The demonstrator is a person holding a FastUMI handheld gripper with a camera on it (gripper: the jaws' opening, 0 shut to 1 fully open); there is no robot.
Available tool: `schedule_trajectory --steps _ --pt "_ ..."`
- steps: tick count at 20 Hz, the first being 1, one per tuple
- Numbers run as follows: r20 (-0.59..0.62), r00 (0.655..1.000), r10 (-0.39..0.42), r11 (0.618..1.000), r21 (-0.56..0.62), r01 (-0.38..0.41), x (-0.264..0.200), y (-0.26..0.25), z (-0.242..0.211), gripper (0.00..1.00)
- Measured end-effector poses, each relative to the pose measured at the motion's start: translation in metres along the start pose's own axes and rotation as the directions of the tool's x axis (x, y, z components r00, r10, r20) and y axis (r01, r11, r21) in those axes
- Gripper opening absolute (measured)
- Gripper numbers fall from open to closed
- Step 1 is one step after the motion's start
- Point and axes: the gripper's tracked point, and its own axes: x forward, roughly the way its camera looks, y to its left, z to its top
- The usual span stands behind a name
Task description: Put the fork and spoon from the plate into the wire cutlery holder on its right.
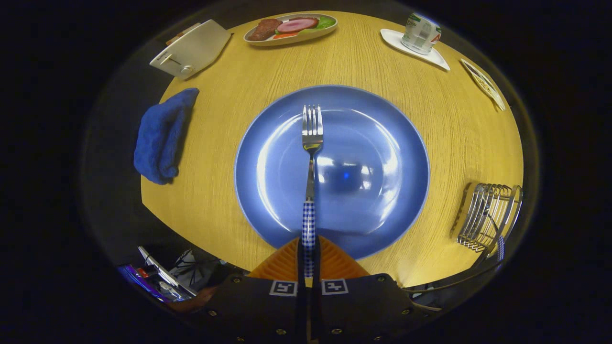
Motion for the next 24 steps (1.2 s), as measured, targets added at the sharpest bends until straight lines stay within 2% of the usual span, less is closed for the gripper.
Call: schedule_trajectory --steps 9,15,19,24 --pt "-0.020 1.000 0.001 0.998 -0.067 -0.003 -0.056 -0.021 -0.027 0.04" --pt "-0.100 0.995 0.013 0.990 -0.135 -0.026 -0.109 -0.051 -0.075 0.04" --pt "-0.196 0.980 -0.044 0.978 -0.210 0.002 -0.153 -0.094 -0.107 0.04" --pt "-0.299 0.940 -0.163 0.964 -0.251 0.088 -0.197 -0.160 -0.128 0.04"
